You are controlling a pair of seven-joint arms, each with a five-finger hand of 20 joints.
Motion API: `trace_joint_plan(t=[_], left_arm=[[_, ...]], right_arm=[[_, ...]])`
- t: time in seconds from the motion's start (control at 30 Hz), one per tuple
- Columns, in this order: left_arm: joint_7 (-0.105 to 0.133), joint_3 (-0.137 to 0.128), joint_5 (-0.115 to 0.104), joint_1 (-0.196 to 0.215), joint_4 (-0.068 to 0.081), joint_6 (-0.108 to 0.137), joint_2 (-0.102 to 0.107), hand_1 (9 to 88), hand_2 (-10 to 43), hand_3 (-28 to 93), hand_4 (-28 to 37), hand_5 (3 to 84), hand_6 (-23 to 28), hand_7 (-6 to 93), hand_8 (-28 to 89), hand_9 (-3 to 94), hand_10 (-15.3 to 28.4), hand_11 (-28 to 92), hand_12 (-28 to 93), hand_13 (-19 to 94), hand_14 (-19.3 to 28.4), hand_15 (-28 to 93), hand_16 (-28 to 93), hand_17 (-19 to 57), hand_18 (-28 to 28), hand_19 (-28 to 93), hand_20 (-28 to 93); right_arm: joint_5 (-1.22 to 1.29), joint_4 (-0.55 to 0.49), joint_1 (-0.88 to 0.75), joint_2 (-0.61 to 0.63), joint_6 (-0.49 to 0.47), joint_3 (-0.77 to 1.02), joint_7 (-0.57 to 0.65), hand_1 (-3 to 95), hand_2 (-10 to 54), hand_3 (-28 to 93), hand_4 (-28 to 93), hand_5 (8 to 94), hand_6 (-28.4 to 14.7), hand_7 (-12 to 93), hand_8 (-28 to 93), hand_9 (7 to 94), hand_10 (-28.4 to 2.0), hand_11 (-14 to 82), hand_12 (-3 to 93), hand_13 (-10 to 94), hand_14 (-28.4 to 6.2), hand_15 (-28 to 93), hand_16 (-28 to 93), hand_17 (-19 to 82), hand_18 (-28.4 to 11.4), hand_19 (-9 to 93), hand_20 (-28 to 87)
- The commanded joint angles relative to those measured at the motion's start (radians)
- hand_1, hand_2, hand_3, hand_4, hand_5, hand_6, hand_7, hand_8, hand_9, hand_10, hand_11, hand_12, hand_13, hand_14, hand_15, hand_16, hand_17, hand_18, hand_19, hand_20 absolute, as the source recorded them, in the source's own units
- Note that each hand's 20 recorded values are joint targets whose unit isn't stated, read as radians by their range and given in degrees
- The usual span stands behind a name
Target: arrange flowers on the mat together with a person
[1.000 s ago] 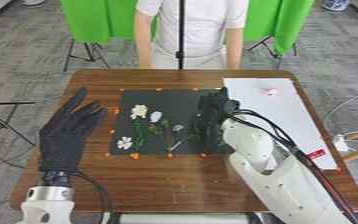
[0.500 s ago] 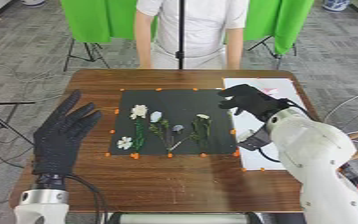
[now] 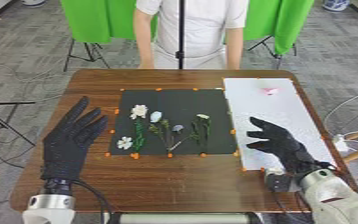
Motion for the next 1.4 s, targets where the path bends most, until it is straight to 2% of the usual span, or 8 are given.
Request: trace_joint_plan(t=[0.03, 0.2, 0.33, 0.63, 0.87, 0.97, 1.23, 1.4], left_arm=[[0.005, -0.003, 0.013, 0.013, 0.004, -0.009, -0.005, 20.4, 9.7, 77, -28.3, 33.6, 6.7, 10.5, -10, 31.7, 18.1, 18, 8, 25, 24.4, 37, -8, -5.9, 21.8, 57, -1], [-0.001, -0.013, 0.025, 0.013, 0.012, -0.024, -0.017, 20.3, 9.7, 77, -28.3, 33.6, 6.5, 10.7, -10, 32.6, 18.3, 18, 8, 27, 25.0, 38, -8, -5.7, 22.0, 57, 0], [-0.014, -0.024, 0.049, 0.023, 0.01, -0.011, -0.027, 20.0, 9.7, 77, -28.3, 33.4, 6.2, 10.7, -10, 33.4, 18.6, 18, 8, 28, 25.3, 38, -8, -5.2, 22.5, 57, 0], [-0.014, -0.031, 0.037, 0.032, 0.002, 0.011, -0.029, 20.0, 9.9, 77, -28.3, 33.3, 6.2, 10.8, -11, 33.9, 18.8, 19, 8, 28, 25.8, 39, -9, -5.0, 22.8, 58, 0], [-0.025, -0.024, 0.027, 0.027, 0.0, 0.007, -0.033, 20.8, 9.7, 78, -28.3, 33.5, 6.7, 11.1, -10, 34.8, 19.8, 21, 9, 28, 26.8, 42, -8, -6.0, 23.0, 59, 0], [-0.022, -0.019, 0.037, 0.015, 0.003, 0.005, -0.03, 20.9, 9.7, 78, -28.3, 33.5, 7.0, 11.3, -10, 35.1, 20.5, 22, 9, 27, 27.3, 45, -9, -6.3, 23.6, 60, 1], [-0.029, -0.02, 0.033, 0.019, 0.0, 0.005, -0.034, 20.9, 9.7, 78, -28.3, 33.6, 7.0, 11.4, -10, 35.3, 20.5, 23, 9, 27, 27.4, 47, -10, -6.4, 23.7, 60, 1], [0.0, -0.01, 0.017, 0.02, 0.003, 0.016, -0.017, 21.0, 9.6, 78, -28.3, 33.9, 7.5, 11.7, -10, 35.5, 20.7, 24, 9, 27, 27.4, 47, -10, -6.5, 23.7, 60, 1]], right_arm=[[0.381, -0.012, 0.003, -0.008, -0.033, -0.047, -0.084, 14.5, 5.2, 80, -28, 35.8, 1.7, 9, -11, 44.5, -13.9, 6.0, 11.6, 36, -22.6, 22, 16, 1, -18.8, 42, 15], [0.367, -0.007, 0.023, 0.012, -0.023, -0.059, -0.126, 14.5, 5.3, 80, -28, 35.0, 2.3, 9, -12, 44.3, -13.5, 5.9, 11.8, 36, -22.2, 22, 17, 1, -18.8, 42, 15], [0.367, -0.012, 0.026, 0.024, -0.003, -0.067, -0.149, 14.6, 5.4, 81, -28, 34.7, 2.6, 10, -12, 44.3, -13.5, 5.9, 11.9, 37, -22.0, 22, 17, 1, -18.8, 42, 16], [0.374, -0.008, 0.026, 0.024, -0.015, -0.076, -0.131, 15.4, 5.3, 83, -28, 35.1, 2.9, 10, -12, 44.8, -13.4, 6.0, 11.9, 37, -21.7, 22, 18, 1, -18.7, 41, 16], [0.369, -0.008, 0.034, 0.02, -0.017, -0.079, -0.117, 15.7, 5.3, 83, -28, 35.4, 2.7, 10, -12, 45.2, -13.1, 6.3, 11.8, 38, -21.6, 22, 18, 2, -18.8, 41, 16], [0.369, -0.007, 0.038, 0.019, -0.023, -0.078, -0.115, 16.2, 5.2, 84, -28, 35.5, 2.7, 10, -12, 45.4, -13.2, 6.5, 11.8, 38, -21.6, 23, 18, 2, -18.8, 41, 17], [0.384, -0.011, 0.041, 0.014, -0.02, -0.077, -0.107, 17.3, 5.5, 84, -28, 36.1, 2.8, 11, -12, 45.9, -13.1, 6.8, 11.8, 39, -21.4, 24, 17, 2, -18.8, 41, 17], [0.358, -0.007, 0.051, 0.025, -0.018, -0.088, -0.124, 18.3, 4.6, 85, -28, 36.1, 2.9, 11, -12, 46.1, -13.0, 6.9, 11.7, 39, -21.2, 24, 17, 2, -18.9, 42, 17]])
